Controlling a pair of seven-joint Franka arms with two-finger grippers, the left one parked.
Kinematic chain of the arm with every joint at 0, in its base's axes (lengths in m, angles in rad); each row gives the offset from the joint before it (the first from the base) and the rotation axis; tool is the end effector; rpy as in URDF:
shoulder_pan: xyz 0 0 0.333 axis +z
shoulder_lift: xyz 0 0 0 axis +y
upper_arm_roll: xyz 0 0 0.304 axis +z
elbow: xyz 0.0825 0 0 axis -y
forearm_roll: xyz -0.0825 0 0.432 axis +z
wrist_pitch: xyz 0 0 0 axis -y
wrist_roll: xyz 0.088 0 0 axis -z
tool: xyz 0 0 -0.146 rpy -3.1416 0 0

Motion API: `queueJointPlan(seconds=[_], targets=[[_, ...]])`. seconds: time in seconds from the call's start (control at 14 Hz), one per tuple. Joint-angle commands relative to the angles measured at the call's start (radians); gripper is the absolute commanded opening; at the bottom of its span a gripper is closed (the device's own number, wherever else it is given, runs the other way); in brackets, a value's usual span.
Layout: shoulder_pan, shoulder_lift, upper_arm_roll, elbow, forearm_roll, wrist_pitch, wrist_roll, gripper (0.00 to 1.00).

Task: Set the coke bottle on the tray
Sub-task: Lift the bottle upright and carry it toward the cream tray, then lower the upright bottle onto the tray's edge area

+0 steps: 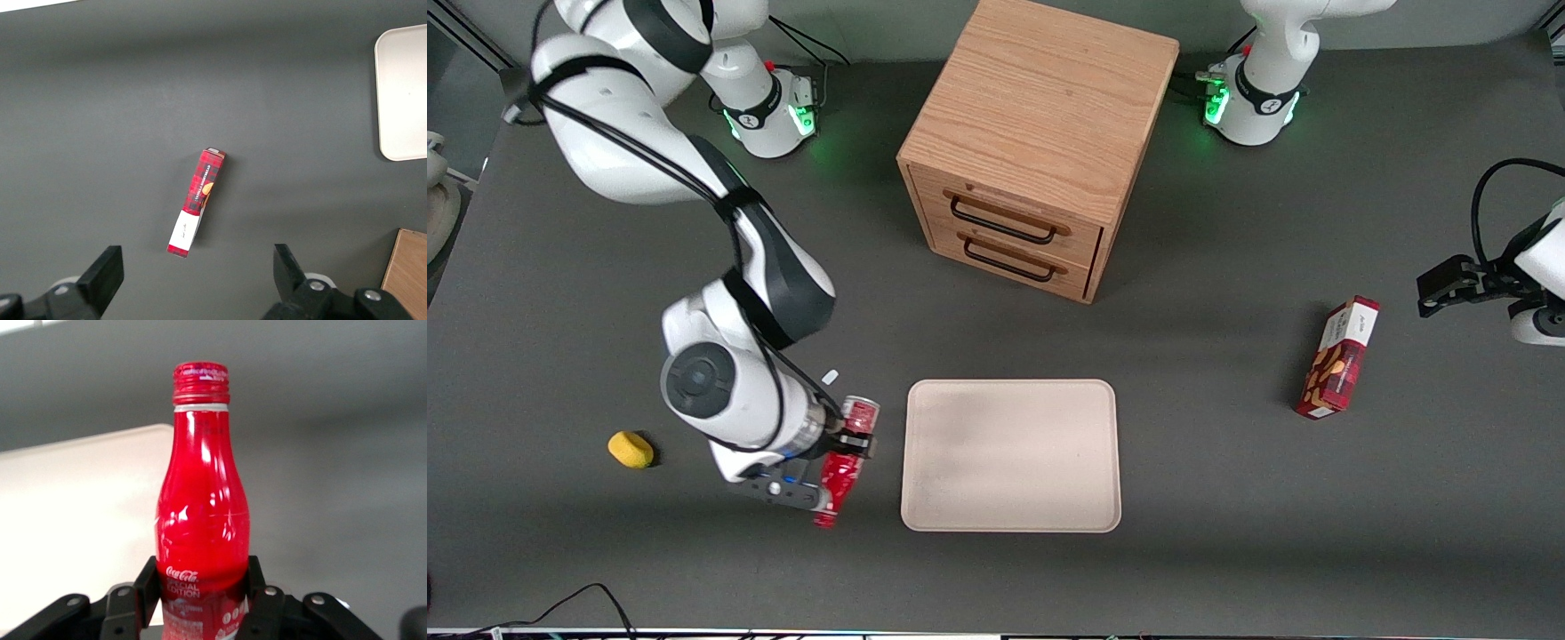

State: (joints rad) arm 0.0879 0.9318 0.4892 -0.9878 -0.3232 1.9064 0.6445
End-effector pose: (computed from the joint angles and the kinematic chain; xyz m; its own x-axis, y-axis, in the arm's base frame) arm 0.7620 0.3026 0.2762 0.9869 -0.1609 0.0091 -0.1591 -0.9820 -0.1015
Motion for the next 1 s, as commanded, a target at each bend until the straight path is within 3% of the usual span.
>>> queueJointPlan(seconds=[0.0,0.43,0.93], targets=[[0.004,0.122,0.011,0.123,0.048,-0.02,-0.124,0.22],[0.073,0.206,0.0,0.121,0.049,0.025,-0.124,0.22],[0.138,0.235,-0.066,0.109,0.041,0.134,-0.218,0.37]])
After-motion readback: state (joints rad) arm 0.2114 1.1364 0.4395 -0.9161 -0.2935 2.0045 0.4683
